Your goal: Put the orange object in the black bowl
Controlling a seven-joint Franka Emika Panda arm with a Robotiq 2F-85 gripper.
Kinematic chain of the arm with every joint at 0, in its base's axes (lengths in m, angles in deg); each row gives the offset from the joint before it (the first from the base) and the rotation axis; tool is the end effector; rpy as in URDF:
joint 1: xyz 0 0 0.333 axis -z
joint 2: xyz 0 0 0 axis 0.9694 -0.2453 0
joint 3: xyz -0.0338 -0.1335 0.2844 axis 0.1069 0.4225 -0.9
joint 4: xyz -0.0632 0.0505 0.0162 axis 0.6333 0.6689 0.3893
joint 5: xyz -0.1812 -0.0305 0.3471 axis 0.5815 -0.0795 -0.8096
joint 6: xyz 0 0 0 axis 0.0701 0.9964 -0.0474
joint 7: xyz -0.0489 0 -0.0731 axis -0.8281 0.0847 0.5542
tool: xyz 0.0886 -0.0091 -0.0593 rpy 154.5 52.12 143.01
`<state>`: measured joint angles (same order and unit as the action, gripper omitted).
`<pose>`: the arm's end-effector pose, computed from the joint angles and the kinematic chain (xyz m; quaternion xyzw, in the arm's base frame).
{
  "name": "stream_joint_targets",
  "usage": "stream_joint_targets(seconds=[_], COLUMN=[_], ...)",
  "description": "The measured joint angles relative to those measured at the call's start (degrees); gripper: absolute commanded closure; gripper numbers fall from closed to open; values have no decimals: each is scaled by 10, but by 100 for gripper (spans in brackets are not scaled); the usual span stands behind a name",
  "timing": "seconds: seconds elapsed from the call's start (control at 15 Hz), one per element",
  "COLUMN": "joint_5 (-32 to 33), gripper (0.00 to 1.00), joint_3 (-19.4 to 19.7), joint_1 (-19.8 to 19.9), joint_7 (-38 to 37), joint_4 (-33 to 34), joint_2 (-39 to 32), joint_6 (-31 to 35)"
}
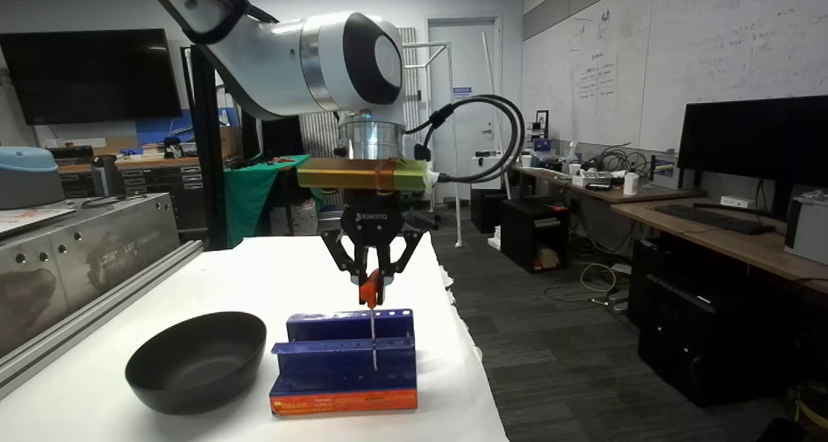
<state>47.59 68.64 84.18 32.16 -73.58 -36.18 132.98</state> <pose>0.5477 -0.1345 0.3556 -0.9939 0.0236 0.1073 0.0033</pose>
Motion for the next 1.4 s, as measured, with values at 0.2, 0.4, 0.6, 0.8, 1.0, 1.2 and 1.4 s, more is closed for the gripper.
stream_joint_targets(seconds=[0.2,0.4,0.6,0.8,1.0,1.2,1.4], joint_5=[2,-36,-121,-201,-272,-331,-375], gripper=[82,83,83,84,84,84,84], joint_3=[-7,-15,-13,2,19,24,24], joint_1=[-18,-33,-35,-30,-17,-3,5], joint_7=[-18,-46,-65,-72,-73,-69,-63], joint_4=[-17,-22,-19,-21,-33,-44,-41], joint_2=[49,98,128,128,98,47,2], joint_6=[0,0,-3,-10,-20,-40,-88])
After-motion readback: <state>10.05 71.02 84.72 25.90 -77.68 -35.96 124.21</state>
